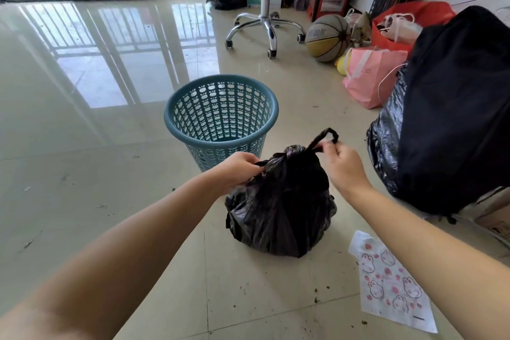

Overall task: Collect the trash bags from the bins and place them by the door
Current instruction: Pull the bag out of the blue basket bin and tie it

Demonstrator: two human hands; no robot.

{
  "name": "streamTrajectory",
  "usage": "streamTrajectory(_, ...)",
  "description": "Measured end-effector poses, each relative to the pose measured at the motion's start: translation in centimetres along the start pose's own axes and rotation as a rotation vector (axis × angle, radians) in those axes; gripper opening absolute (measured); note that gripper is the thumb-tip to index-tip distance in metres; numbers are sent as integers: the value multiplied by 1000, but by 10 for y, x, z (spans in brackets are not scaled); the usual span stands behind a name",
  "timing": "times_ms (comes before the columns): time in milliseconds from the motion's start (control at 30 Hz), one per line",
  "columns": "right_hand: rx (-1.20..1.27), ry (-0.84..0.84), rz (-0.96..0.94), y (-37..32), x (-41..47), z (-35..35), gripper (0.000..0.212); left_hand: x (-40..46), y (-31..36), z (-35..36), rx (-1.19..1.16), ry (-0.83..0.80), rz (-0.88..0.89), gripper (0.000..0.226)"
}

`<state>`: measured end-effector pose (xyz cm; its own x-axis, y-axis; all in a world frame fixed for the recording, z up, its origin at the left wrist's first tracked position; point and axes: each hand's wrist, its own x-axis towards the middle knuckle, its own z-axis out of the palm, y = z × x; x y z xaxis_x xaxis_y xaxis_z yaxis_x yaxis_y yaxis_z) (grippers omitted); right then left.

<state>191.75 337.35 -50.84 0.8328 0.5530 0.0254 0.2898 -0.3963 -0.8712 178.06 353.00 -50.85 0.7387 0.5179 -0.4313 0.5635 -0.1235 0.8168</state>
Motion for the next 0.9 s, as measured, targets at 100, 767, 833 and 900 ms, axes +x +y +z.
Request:
streamTrajectory(100,189,48,360,26,14,-7,33,7,-21,-10,224,15,-53,10)
streamTrajectory(767,676,274,1006,155,27,-39,30,6,-150,-55,703,232,-325,17)
streamTrajectory(833,559,198,881,136,26,-38,28,10,-141,-59,696,369,-238,16)
streamTrajectory(900,565,123,801,118,23,-43,27,12,-121,-57,569,469,-102,14)
